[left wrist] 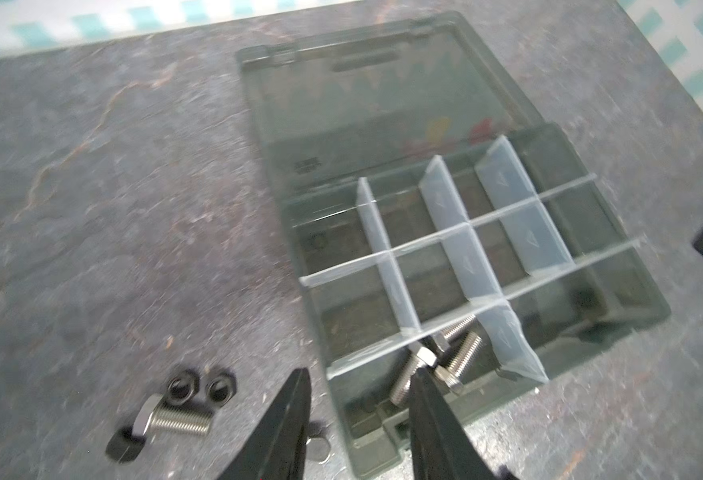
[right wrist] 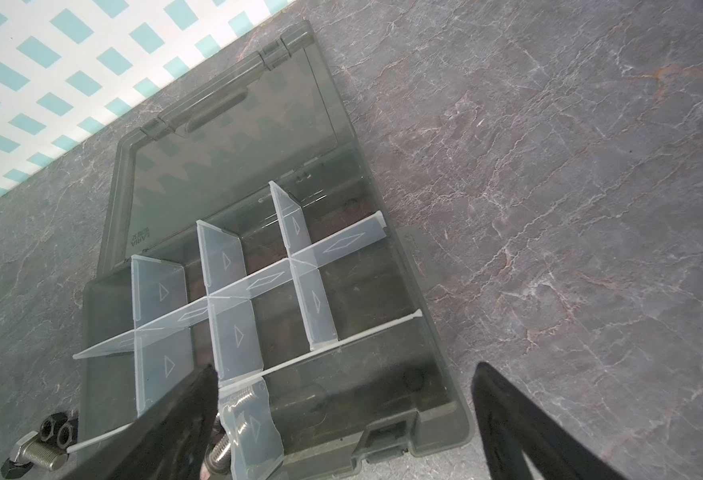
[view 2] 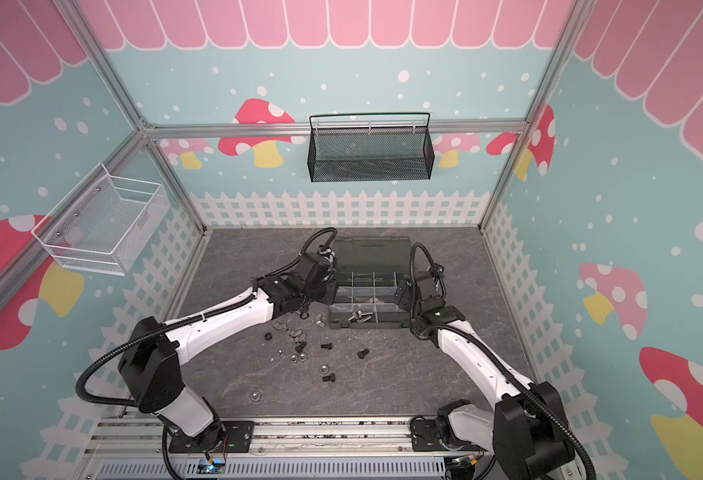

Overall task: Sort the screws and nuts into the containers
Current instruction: 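Move the left gripper back to the pile above a steel bolt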

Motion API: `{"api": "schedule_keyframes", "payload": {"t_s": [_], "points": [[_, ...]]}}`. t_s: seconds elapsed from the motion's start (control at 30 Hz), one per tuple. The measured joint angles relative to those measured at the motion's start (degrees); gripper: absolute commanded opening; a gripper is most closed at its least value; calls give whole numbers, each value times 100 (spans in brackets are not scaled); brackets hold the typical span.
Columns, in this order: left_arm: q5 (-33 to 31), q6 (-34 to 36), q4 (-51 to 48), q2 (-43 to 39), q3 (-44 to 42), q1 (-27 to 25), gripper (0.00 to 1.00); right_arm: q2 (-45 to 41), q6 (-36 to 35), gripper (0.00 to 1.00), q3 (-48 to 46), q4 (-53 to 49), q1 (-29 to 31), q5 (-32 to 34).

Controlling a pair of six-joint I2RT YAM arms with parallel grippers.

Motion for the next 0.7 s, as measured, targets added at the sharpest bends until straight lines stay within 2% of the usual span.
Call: {"api": "schedule_keyframes", "payload": {"t_s": [0.13, 0.3, 0.7], "points": [[-249, -721, -138, -282, -518, 398, 40, 0, 0, 97, -2, 0, 0, -7], [-293, -1285, -299, -267, -931, 595, 39, 0, 0, 97, 0, 0, 0, -13], [-291, -1803, -332, 343, -1029, 855, 40, 35, 0, 97, 0, 0, 0, -28]]}}
